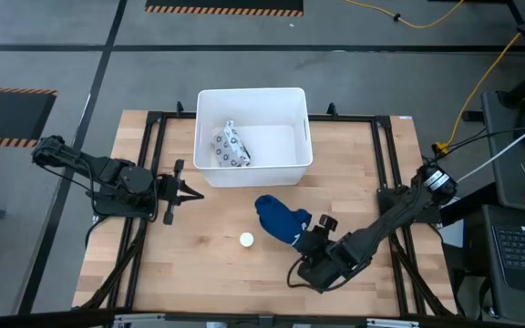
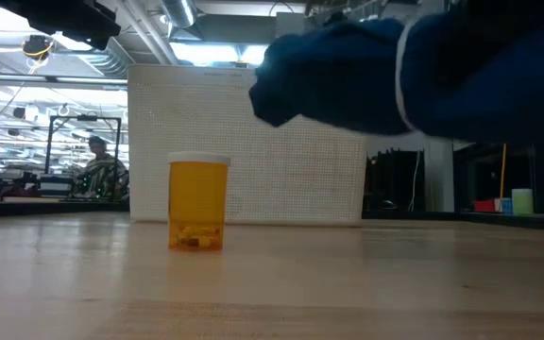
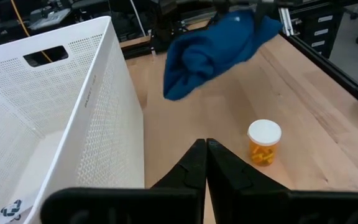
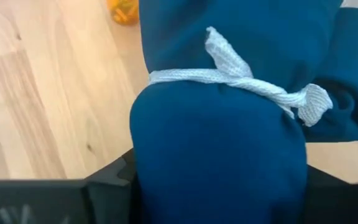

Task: Pick & place medical supplies in basket/bin
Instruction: Put the blue patient gown into the white bin

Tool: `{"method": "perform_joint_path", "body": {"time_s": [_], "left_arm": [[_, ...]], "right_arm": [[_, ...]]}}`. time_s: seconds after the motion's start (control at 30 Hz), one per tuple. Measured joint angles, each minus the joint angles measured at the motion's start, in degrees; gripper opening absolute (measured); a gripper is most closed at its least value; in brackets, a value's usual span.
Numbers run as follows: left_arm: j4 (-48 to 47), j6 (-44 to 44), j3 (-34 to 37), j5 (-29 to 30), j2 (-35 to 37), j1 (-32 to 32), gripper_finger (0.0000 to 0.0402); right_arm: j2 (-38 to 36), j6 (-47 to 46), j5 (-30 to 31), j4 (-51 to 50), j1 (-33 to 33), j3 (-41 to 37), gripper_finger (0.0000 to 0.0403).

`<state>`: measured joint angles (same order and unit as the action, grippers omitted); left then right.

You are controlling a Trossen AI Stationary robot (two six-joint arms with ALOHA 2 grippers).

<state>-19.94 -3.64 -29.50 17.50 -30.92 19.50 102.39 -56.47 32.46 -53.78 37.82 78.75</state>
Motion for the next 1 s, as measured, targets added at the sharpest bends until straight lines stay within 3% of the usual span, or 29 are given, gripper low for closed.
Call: {"method": "perform_joint_path", "body": {"time_s": [0.2, 0.43, 0.53, 0.83, 1.0], "left_arm": [[0.0, 2.1, 0.0, 0.0, 0.0, 0.0, 0.0002], [0.0, 3.9, 0.0, 0.0, 0.0, 0.0, 0.0010], [0.0, 3.9, 0.0, 0.0, 0.0, 0.0, 0.0010], [0.0, 7.6, 0.0, -0.7, 0.0, 0.0, 0.0004], [2.9, 7.5, 0.0, -0.6, 0.0, 0.0, 0.0006]], "right_arm": [[-2.4, 1.9, -2.9, 14.7, 0.0, -9.1, 0.0193], [-8.7, 14.6, 3.5, 33.2, -0.1, -18.0, 0.0193], [-11.5, 19.7, 3.5, 40.3, -0.9, -22.2, 0.0193], [-22.2, 38.7, 1.5, 52.8, -3.9, -28.1, 0.0193], [-25.9, 45.1, 0.7, 53.7, -5.8, -28.4, 0.0193]]}}
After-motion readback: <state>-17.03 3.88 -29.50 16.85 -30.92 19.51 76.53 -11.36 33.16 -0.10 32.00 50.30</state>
